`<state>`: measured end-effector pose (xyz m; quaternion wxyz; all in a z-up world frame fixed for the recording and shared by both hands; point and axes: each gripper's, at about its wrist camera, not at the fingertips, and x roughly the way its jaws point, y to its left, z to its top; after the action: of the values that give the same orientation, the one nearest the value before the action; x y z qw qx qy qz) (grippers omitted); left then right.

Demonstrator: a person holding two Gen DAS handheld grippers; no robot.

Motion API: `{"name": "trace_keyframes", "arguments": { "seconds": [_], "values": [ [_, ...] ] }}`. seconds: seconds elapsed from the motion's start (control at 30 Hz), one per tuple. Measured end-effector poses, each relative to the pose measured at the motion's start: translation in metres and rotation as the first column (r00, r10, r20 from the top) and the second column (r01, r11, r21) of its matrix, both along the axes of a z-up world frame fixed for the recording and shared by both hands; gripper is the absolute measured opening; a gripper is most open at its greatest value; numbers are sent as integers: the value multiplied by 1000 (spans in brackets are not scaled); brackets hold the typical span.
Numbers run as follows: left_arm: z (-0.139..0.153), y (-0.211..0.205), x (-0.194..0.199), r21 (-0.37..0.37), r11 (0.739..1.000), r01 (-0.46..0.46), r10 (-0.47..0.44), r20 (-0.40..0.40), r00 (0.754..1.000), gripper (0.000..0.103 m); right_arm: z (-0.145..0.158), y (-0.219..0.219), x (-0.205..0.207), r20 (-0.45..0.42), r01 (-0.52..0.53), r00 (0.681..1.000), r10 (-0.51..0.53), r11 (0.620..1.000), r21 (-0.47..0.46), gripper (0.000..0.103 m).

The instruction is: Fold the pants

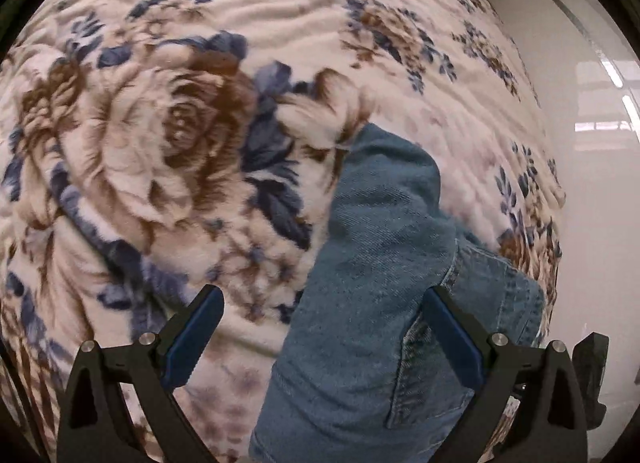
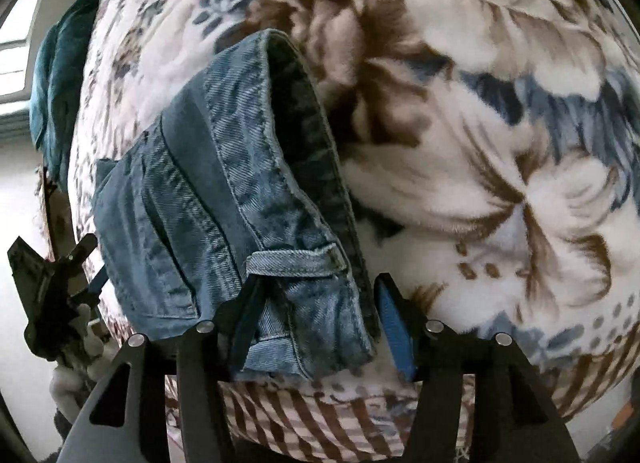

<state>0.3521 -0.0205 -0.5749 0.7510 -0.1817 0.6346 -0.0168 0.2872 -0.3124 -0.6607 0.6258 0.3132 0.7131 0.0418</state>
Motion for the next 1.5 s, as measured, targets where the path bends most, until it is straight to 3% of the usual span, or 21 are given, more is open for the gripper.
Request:
{"name": "trace_keyframes", "arguments": {
  "seconds": [0.13, 0.2, 0.37, 0.43, 0.47, 0.5, 0.57, 0.67, 0.73, 0.87, 0.93, 0.97, 1.0, 1.03, 1.13, 1.3, 1.33, 1.37, 1.43, 1.47, 1.5],
  "values": [
    [-9, -4, 15, -4, 999, 46, -46, -12, 999, 101, 16, -30, -23, 25, 101, 995, -102, 995, 3, 64],
    [-12, -5, 25, -1, 998, 69, -69, -7, 998, 102, 32, -41, -20, 81, 185, 979, -186, 982, 24, 79],
    [-15, 2, 34, -32, 994, 101, -101, 5, 995, 102, 9, -20, 39, 95, 163, 981, -172, 982, 97, 79],
    [-16, 5, 36, -41, 994, 102, -102, 3, 995, 102, -4, -12, 57, 100, 143, 983, -155, 982, 124, 40],
    [-16, 7, 36, -37, 994, 101, -101, 4, 995, 102, -1, -6, 61, 136, 118, 982, -132, 987, 108, 35],
    [-16, 9, 37, -32, 994, 101, -101, 6, 995, 102, 16, 10, 69, 201, 10, 980, -10, 1000, 4, 27],
    [-18, 13, 38, -50, 994, 97, -97, 8, 995, 102, 39, 25, 71, 266, -63, 960, 90, 992, -109, 13],
    [-25, 17, 39, -106, 991, 83, -84, -2, 996, 103, 48, 7, 74, 278, 35, 960, 14, 984, -172, 10],
    [-28, 15, 41, -113, 990, 87, -88, -5, 996, 103, 26, 5, 75, 200, 30, 980, 8, 982, -189, 12],
    [-21, 17, 40, -100, 990, 104, -104, 1, 995, 103, 25, 7, 88, 20, 5, 1000, 0, 964, -266, 40],
    [-21, 21, 37, -104, 990, 92, -94, -9, 996, 103, 61, 10, 97, 68, 56, 997, -37, 951, -304, 51],
    [-22, 25, 33, -115, 990, 80, -83, -21, 996, 103, 80, 21, 106, 97, 50, 995, -21, 952, -302, 73],
    [-24, 27, 29, -145, 987, 70, -76, -37, 996, 102, 90, 39, 119, 101, 4, 995, 25, 959, -282, 83],
    [-26, 28, 26, -177, 982, 69, -78, -47, 996, 102, 94, 57, 129, 93, -53, 992, 80, 962, -268, 83],
    [-33, 29, 11, -279, 958, 61, -85, -74, 994, 102, 92, 137, 174, 92, -317, 938, 335, 934, -166, 83],
    [-36, 25, -1, -299, 949, 99, -128, -78, 989, 102, 45, 255, 226, 13, -595, 802, 597, 801, -59, 81],
    [-38, 25, -2, -300, 948, 104, -133, -76, 988, 102, 32, 263, 227, -15, -620, 784, 620, 783, -48, 70],
    [-39, 24, -2, -300, 947, 113, -141, -74, 987, 102, 17, 273, 231, -48, -651, 759, 649, 759, -24, 30],
    [-42, 22, -1, -289, 948, 130, -158, -74, 985, 102, -4, 278, 231, -124, -691, 720, 682, 721, -45, 18],
    [-44, 20, -1, -294, 946, 140, -167, -70, 983, 102, -6, 275, 236, -123, -674, 736, 666, 738, -38, 15],
    [-46, 18, -2, -303, 942, 145, -174, -71, 982, 102, -6, 264, 244, -123, -611, 787, 604, 792, -20, 6]
  ]
}}
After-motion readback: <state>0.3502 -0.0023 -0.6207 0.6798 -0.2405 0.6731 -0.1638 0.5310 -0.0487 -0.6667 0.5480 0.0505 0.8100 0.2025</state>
